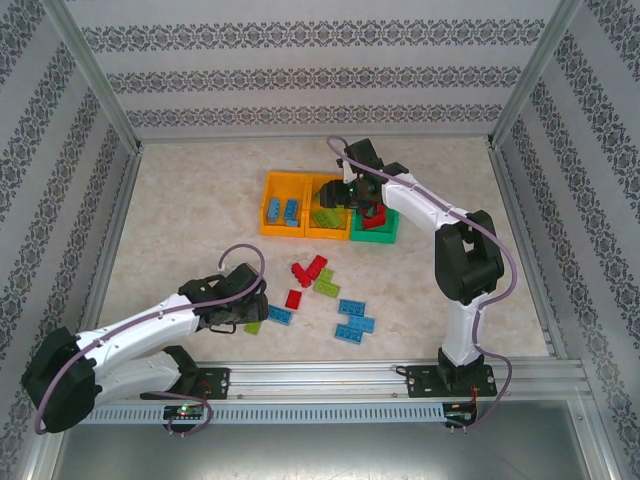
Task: Sort the legos into containers by color
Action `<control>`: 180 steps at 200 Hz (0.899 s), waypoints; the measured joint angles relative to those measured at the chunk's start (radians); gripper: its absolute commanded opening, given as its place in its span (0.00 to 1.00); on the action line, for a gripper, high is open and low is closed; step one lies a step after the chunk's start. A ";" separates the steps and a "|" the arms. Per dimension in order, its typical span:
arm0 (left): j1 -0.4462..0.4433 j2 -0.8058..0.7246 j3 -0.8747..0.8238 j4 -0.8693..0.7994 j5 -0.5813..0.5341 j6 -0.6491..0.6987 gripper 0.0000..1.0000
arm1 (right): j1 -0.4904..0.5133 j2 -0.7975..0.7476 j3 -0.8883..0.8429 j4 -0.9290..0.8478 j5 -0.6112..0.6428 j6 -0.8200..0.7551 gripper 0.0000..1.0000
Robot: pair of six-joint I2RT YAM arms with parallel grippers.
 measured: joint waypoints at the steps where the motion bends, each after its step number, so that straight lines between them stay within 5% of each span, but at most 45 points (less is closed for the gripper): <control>1: -0.002 0.000 0.000 0.000 0.000 0.000 0.73 | 0.000 0.000 -0.001 0.000 0.000 0.000 0.69; 77: -0.127 0.030 -0.036 -0.004 -0.029 0.002 0.73 | -0.013 0.000 -0.018 0.000 0.000 -0.001 0.69; 180: -0.136 0.194 -0.025 0.058 -0.055 0.039 0.73 | -0.020 -0.013 -0.041 0.005 0.000 -0.005 0.70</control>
